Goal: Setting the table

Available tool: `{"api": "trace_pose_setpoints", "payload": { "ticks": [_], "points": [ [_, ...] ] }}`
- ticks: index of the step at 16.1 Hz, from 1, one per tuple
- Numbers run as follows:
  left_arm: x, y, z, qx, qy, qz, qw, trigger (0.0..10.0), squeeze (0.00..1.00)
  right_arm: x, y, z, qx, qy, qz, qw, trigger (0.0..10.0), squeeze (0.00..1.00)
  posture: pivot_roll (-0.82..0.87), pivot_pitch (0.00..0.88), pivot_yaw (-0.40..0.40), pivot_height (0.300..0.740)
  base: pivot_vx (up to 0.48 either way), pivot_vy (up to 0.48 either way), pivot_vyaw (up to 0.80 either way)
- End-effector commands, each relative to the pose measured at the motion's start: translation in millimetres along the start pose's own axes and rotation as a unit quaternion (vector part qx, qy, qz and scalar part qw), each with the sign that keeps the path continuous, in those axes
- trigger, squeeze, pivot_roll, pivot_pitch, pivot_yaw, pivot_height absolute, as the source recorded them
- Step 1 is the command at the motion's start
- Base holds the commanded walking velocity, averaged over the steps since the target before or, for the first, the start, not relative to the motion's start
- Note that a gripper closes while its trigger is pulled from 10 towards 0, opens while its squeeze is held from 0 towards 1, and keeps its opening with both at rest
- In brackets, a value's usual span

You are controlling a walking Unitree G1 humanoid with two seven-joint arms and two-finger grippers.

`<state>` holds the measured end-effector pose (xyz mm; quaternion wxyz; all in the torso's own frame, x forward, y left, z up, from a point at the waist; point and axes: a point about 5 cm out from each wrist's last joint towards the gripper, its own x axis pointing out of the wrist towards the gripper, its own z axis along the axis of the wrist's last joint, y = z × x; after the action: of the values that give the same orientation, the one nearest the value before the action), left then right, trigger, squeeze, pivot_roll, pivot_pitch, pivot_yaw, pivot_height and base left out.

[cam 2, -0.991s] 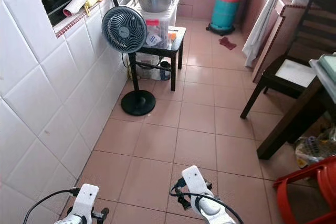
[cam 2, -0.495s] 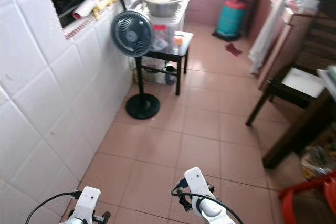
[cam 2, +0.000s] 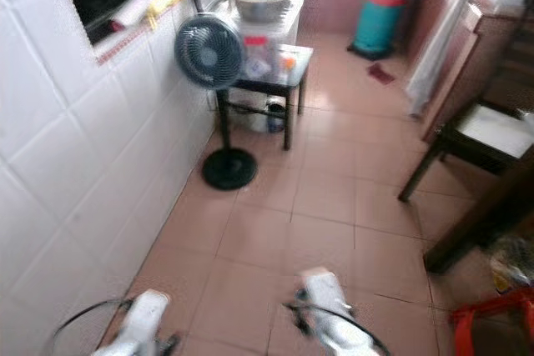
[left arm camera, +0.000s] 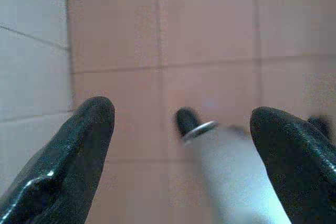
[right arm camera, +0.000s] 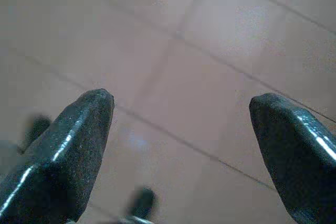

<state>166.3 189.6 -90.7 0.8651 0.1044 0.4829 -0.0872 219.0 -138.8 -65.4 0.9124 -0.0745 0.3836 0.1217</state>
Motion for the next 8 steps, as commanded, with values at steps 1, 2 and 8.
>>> {"api": "trace_pose_setpoints", "payload": {
  "ticks": [1,2,8],
  "points": [
    [3.0,-8.6,13.5,0.007,-0.02,-0.014,1.0,10.0,0.0,-5.1,-13.4,-14.1,0.006,0.023,-0.017,1.0,10.0,0.0,0.0,0.0,-0.003,0.74,0.326,0.0,0.0],
    [2.8,-8.3,12.1,0.008,-0.018,-0.014,1.0,10.0,0.0,-5.2,-13.3,-14.3,0.006,0.024,-0.017,1.0,10.0,0.0,0.0,0.0,-0.001,0.74,0.326,0.0,0.0],
    [0.7,-3.7,4.3,0.013,-0.012,-0.011,1.0,10.0,0.0,-5.3,-12.5,-15.7,0.008,0.027,-0.017,0.999,10.0,0.0,0.0,0.001,0.004,0.74,0.339,0.217,0.0]
  ]
}}
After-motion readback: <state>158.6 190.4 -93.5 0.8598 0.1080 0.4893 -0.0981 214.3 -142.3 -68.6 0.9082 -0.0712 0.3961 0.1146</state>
